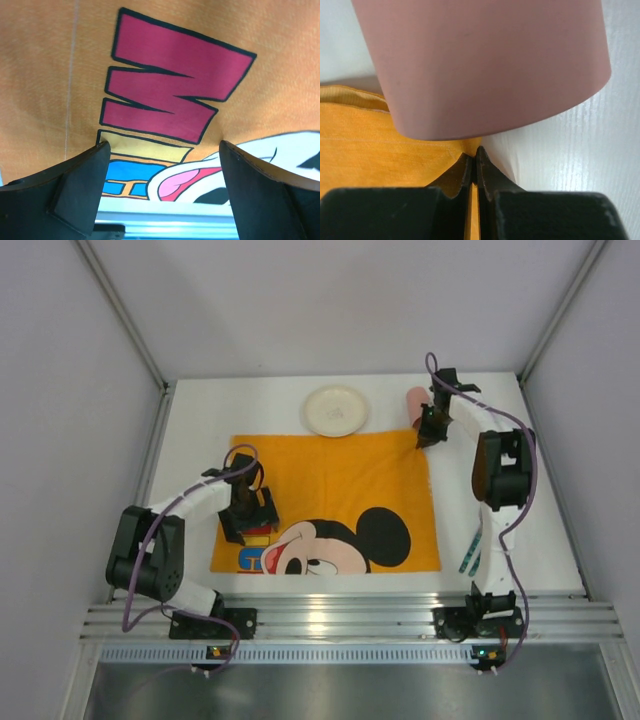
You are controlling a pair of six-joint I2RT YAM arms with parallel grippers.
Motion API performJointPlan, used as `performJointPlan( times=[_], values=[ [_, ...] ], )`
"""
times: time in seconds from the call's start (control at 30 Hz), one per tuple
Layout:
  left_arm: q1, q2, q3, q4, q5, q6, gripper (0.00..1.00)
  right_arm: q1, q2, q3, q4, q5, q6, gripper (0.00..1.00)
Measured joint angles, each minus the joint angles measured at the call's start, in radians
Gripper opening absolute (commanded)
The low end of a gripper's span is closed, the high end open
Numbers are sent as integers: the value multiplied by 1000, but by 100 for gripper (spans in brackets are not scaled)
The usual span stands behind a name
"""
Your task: Set the dinner table for one person
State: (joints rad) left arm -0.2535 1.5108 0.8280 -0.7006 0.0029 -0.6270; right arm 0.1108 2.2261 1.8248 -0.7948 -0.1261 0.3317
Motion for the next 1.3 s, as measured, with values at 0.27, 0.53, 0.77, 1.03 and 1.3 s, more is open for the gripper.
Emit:
performJointPlan(
  times=[0.27,0.53,0.77,1.03,1.3],
  values=[
    [-68,-65,-8,-92,61,-79,96,-26,-16,-32,-20,24,-6,33],
    [-68,-95,203,-149,35,-84,96,-29,-286,-262,-32,24,23,76],
    [-69,-6,308,-146,39,-69,95,-40,-550,-348,139,-10,120,79],
    [-76,78,403,-157,39,-22,95,-103,-365,-329,261,-2,222,78],
    [-76,78,418,-172,30,13,95,-169,-169,-150,294,25,269,78]
  ],
)
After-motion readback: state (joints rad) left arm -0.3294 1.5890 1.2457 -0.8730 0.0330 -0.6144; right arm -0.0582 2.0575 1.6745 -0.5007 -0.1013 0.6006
